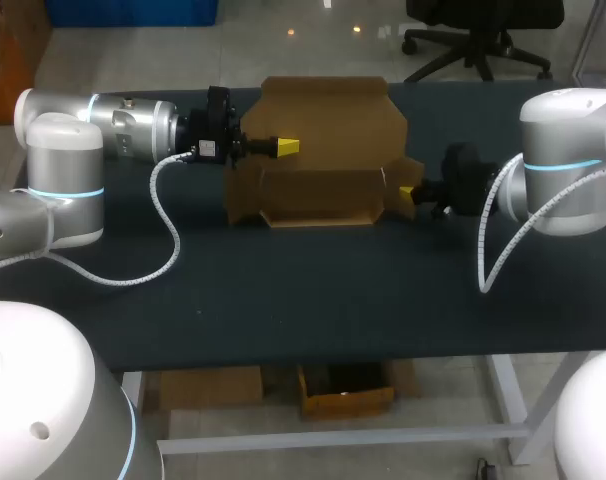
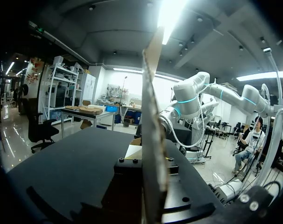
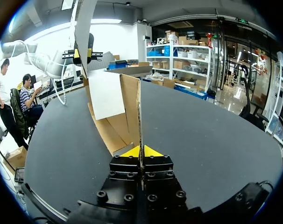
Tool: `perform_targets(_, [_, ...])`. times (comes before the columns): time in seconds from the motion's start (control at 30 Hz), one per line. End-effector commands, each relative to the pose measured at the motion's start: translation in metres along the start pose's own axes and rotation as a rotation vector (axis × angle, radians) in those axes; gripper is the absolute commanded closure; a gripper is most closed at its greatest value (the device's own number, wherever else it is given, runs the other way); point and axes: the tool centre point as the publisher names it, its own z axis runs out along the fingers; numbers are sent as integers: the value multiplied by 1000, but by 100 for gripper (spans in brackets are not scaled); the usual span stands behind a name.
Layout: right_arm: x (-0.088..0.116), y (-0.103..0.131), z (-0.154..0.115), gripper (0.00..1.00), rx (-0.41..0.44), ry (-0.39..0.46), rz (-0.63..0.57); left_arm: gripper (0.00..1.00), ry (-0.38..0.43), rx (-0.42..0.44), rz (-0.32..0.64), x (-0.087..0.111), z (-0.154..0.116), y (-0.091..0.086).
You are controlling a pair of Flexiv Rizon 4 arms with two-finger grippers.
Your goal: Assemble the packaging by folding the flat box into shape, placing the metal phone stand inside, and closing the box properly
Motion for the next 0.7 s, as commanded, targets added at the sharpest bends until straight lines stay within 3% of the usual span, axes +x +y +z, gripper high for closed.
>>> perform_targets(0.03, [6,-1,0,100,-1,-23,8,100,0,0,0,0,0,3])
perform_targets(0.7, [30,-5,-6,100,-6,-131,63,100,0,0,0,0,0,3])
